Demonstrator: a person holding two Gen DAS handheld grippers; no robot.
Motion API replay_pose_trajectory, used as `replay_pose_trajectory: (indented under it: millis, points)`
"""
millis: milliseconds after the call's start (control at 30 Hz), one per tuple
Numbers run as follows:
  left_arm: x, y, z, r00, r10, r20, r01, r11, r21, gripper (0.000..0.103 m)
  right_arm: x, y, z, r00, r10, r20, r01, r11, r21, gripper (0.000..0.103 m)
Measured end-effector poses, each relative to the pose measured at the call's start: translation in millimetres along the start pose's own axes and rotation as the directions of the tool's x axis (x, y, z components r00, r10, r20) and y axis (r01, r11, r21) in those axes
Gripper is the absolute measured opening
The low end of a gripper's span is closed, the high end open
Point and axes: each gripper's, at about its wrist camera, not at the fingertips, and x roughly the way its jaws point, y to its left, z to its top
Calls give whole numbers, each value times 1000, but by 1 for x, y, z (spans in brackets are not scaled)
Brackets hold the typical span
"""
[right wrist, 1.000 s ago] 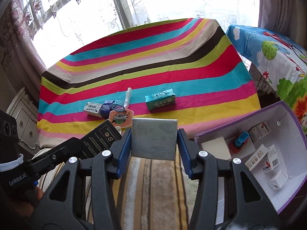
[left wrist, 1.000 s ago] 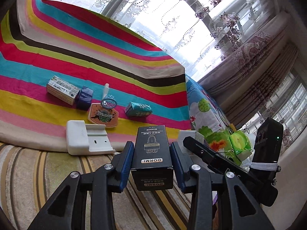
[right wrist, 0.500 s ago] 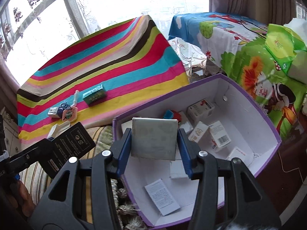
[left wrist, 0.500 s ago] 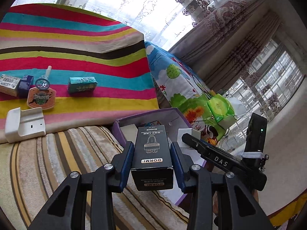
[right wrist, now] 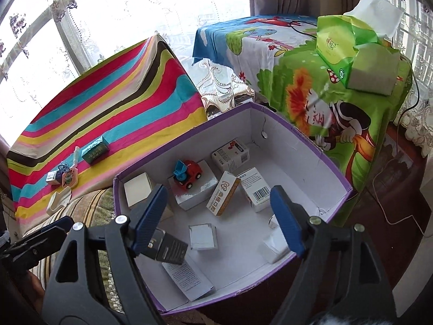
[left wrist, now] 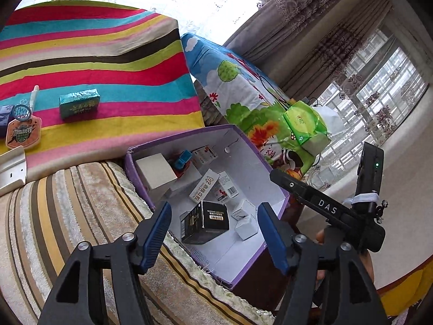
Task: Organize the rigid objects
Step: 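Carry both boxes into the storage box and open both grippers, then withdraw both grippers and reach toward the barcode box and toothbrush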
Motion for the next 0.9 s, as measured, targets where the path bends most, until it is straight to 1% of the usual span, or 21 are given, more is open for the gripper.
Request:
replay_pose_trajectory:
  millis: [233,400,500,700,900]
  points:
    - [-2,5,0,1000,9,10,-9,1000,-25,67,1,7,0,1000,8,-4,-8,1000,-19,81]
    - [-6,11,1,999,29,23,-28,998,-51,67,0,10,1,1000,11,-1,-11,1000,-27,81]
    - [-8,14,1,998,49,35,-47,997,-57,67,1,11,1,1000,15,-5,-15,999,-29,81]
    - [-13,12,2,995,84,57,-82,996,-35,67,1,15,0,1000,29,-9,-30,999,-34,81]
    - [-18,19,3,988,139,73,-136,990,-39,67,2,21,-1,999,43,-17,-43,998,-47,81]
